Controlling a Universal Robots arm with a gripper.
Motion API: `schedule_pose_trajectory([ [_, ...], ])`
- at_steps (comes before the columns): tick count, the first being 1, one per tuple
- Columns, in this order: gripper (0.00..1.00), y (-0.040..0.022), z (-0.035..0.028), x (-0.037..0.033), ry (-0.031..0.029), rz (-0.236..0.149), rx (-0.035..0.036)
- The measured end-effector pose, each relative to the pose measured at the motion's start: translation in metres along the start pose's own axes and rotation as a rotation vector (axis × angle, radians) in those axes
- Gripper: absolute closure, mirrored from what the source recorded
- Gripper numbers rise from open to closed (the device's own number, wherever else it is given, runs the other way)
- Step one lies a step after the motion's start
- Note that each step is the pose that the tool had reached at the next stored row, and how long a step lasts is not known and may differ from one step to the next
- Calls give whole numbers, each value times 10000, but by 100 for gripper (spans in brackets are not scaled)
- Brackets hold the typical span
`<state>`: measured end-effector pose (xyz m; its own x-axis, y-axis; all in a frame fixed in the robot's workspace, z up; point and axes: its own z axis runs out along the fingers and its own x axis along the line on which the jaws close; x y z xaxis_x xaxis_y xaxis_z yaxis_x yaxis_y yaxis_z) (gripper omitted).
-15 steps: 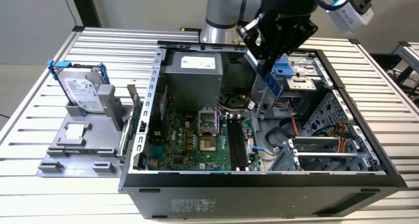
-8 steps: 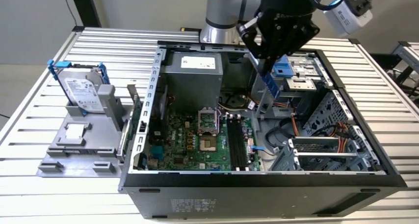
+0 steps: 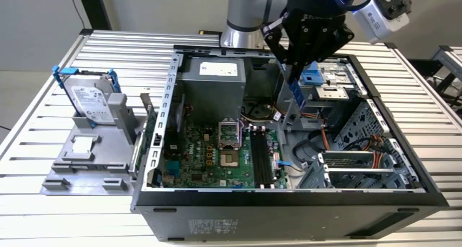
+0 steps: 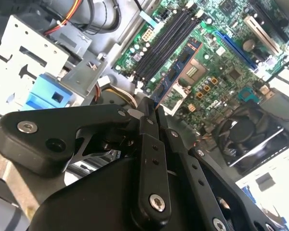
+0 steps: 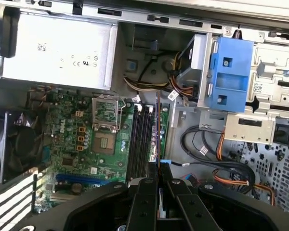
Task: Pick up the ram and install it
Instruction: 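Insert the ram into the slot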
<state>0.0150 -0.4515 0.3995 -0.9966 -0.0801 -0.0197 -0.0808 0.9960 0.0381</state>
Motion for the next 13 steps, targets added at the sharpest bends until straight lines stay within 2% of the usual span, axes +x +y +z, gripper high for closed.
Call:
schedule_pose_trajectory([
  [2, 100, 0, 0, 0, -6, 151, 3],
  [7, 100, 0, 8, -3, -6, 161, 2],
  [13, 100, -7, 83, -47, -6, 160, 3],
])
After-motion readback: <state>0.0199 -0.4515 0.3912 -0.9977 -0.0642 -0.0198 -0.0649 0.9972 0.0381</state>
